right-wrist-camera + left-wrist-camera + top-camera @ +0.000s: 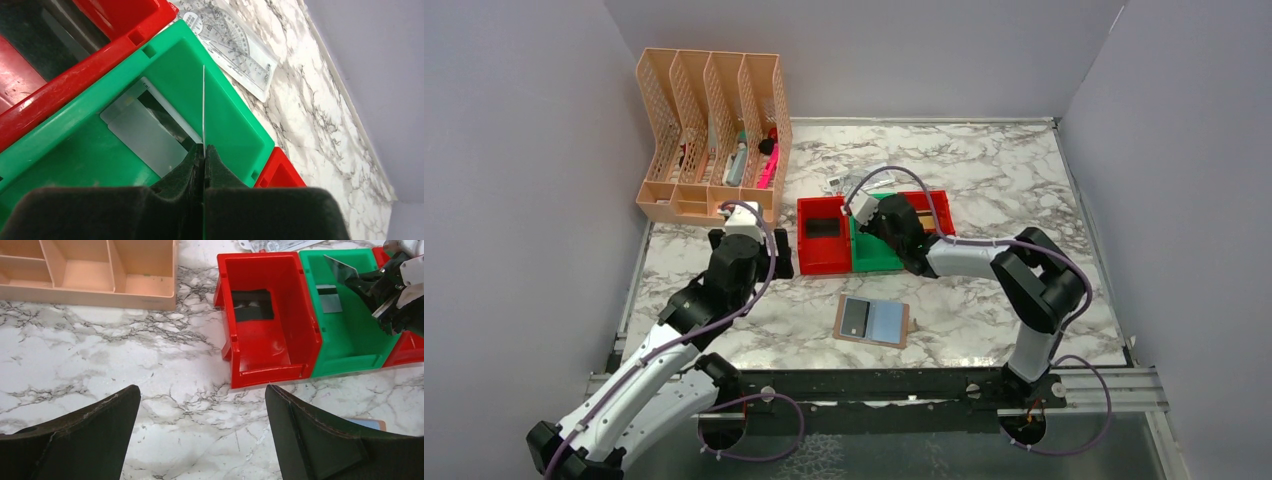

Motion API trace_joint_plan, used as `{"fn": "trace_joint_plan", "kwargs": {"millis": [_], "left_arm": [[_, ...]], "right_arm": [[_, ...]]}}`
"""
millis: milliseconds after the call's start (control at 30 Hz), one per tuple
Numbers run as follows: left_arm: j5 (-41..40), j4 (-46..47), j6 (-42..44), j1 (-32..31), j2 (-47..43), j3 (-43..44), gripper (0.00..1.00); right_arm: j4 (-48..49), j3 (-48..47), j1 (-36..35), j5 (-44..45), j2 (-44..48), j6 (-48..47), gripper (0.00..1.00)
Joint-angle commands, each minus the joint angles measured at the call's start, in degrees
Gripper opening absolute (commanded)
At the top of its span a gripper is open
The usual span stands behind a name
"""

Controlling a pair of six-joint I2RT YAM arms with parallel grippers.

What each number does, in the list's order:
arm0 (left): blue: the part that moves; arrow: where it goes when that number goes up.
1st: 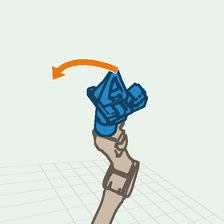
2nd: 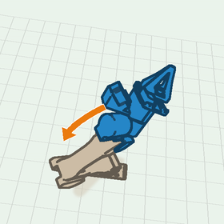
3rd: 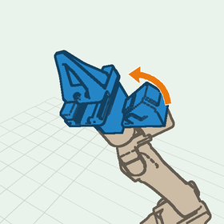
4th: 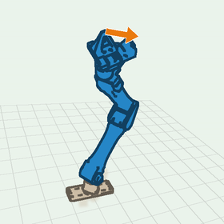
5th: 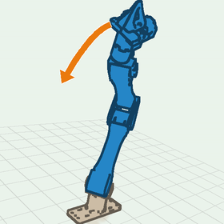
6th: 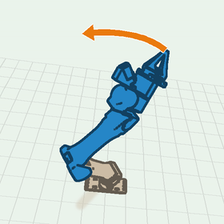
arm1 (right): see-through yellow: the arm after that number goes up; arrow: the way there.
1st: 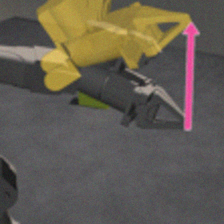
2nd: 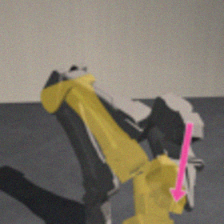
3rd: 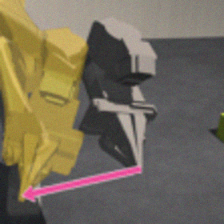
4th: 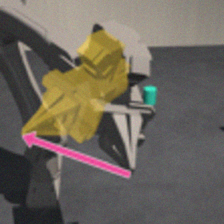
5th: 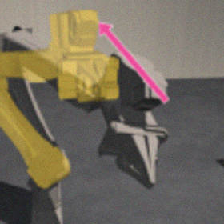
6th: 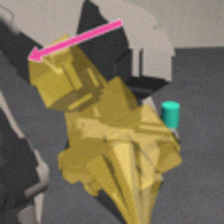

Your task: Take the credit cards out of the card holder

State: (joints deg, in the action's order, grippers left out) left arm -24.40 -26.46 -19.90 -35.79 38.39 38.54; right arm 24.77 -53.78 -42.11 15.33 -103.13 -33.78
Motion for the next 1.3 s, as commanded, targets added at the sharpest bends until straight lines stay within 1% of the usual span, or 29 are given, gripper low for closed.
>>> {"fn": "trace_joint_plan", "kwargs": {"millis": [0,100,267,333,400,567,833,1033,1133,1267], "left_arm": [[1.1,-1.0,-0.4,1.5,1.6,0.9,0.99],[1.7,-1.3,-0.4,2.4,3.1,1.1,0.99],[2.5,-1.5,-0.4,3.6,4.4,1.4,0.99],[2.8,-1.4,-0.5,4.0,4.6,1.4,0.99],[3.0,-1.5,-0.5,4.3,4.7,1.3,0.99],[3.5,-1.5,-0.6,4.9,5.1,1.3,0.99],[4.6,-1.4,-0.7,6.0,6.1,1.4,0.99],[6.9,-1.0,-0.5,6.4,7.1,1.2,0.99],[9.3,-0.8,-0.1,6.7,8.5,1.4,0.99],[12.2,-0.6,0.1,6.9,10.4,1.5,0.99]], "right_arm": [[0.5,-2.0,-0.8,3.9,-2.9,-5.6,0.05],[0.4,-3.2,-1.0,5.5,-4.6,-7.7,0.06],[-1.2,-5.0,-1.1,5.9,-6.2,-8.4,0.13],[-1.9,-5.2,-1.2,5.1,-6.4,-8.1,0.17],[-2.6,-5.5,-1.3,5.1,-6.7,-7.9,0.24],[-3.2,-5.1,-1.3,5.2,-6.5,-7.2,0.28],[-4.4,-3.9,-1.3,1.8,-4.2,-3.9,0.3],[-5.0,-2.9,-1.3,0.6,-0.9,0.4,0.34],[-5.2,-2.2,-1.3,-1.2,2.0,4.9,0.36],[-4.8,0.3,-1.3,-4.5,7.3,13.4,0.38]]}}
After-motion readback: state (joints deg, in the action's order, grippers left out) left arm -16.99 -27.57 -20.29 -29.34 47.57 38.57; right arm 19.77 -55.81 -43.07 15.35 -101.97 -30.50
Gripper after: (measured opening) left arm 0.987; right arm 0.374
